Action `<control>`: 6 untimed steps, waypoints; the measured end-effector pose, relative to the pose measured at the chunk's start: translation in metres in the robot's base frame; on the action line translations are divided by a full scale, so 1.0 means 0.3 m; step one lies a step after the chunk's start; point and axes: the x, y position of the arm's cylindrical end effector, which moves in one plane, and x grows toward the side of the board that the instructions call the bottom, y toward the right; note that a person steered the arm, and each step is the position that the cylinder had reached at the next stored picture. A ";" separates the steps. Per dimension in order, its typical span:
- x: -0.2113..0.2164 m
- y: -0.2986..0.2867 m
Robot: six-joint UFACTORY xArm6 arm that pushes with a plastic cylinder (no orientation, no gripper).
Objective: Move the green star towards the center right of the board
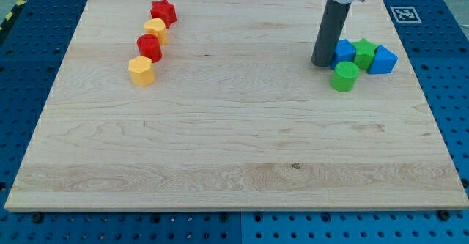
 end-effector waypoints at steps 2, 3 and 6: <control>0.079 -0.113; 0.105 -0.020; 0.150 0.221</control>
